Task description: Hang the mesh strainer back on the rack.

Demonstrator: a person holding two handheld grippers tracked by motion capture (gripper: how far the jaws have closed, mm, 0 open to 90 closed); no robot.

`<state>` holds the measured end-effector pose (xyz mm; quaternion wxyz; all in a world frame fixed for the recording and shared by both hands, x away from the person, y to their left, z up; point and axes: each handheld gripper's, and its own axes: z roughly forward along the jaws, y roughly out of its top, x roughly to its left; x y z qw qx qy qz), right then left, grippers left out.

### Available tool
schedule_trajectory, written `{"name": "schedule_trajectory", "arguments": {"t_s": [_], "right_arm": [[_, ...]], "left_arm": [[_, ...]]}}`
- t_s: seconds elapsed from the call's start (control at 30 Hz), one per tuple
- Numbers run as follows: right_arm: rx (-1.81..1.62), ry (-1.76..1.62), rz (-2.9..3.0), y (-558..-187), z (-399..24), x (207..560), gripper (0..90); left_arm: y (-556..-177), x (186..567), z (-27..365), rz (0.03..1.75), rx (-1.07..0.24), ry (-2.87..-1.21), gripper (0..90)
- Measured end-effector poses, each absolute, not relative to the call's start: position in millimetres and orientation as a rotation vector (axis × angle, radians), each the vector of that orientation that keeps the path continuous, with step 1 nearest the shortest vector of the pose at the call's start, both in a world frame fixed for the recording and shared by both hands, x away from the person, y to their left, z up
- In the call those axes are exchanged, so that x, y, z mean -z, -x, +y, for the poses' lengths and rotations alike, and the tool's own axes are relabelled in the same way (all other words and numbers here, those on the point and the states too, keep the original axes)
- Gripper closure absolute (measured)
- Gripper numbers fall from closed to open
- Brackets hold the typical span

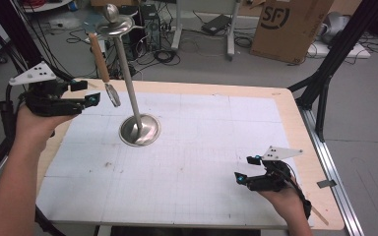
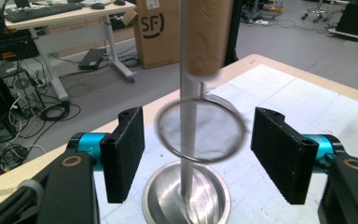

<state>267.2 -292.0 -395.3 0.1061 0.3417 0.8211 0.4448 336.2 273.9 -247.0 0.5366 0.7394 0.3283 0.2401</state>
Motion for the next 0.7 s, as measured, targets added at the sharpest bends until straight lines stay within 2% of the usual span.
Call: {"name": "schedule_trajectory", "arguments": {"t_s": [0.23, 0.7], "right_arm": [[-1.308, -1.006, 2.42, -267, -291, 395, 21.5], [-1.308, -1.012, 2.414, -267, -293, 396, 21.5]], "left_arm": [[-325, 258, 266, 0.718, -0.493, -1.755, 33.4], [-315, 274, 234, 0.627, -0.431, -1.792, 28.2]]}}
